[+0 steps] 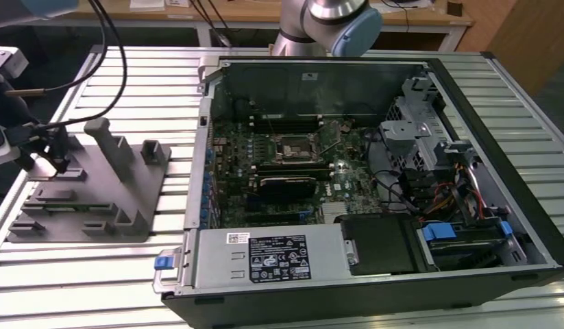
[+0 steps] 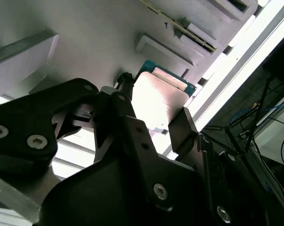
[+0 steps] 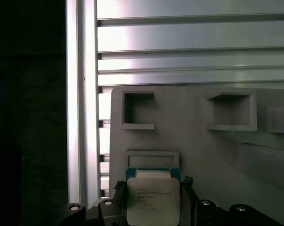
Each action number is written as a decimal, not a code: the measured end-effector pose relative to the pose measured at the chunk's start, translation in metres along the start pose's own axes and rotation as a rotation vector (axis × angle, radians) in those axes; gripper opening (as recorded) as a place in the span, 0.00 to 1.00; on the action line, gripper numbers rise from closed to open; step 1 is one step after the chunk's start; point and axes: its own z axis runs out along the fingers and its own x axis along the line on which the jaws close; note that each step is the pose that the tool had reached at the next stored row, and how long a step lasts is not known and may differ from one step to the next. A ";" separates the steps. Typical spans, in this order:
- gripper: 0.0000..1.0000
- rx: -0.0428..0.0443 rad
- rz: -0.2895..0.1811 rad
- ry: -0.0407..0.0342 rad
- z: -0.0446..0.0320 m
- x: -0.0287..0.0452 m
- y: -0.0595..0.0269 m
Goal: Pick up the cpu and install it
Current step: 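Pick up the cpu and move it towards the insertion slot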
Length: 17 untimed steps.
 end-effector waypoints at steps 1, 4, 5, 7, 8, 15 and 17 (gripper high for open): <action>0.55 0.0000 0.000 0.0000 -0.0024 0.0000 0.0001; 0.55 -0.0001 0.000 -0.0001 -0.0093 0.0001 0.0005; 0.55 0.0000 0.000 0.0000 -0.0116 0.0002 0.0006; 0.55 0.0000 0.000 0.0000 -0.0163 0.0002 0.0008; 0.55 0.0000 0.000 0.0000 -0.0186 0.0002 0.0010; 0.55 0.0000 0.000 0.0000 -0.0370 0.0005 0.0019; 0.55 0.0000 0.000 -0.0001 -0.0423 0.0005 0.0022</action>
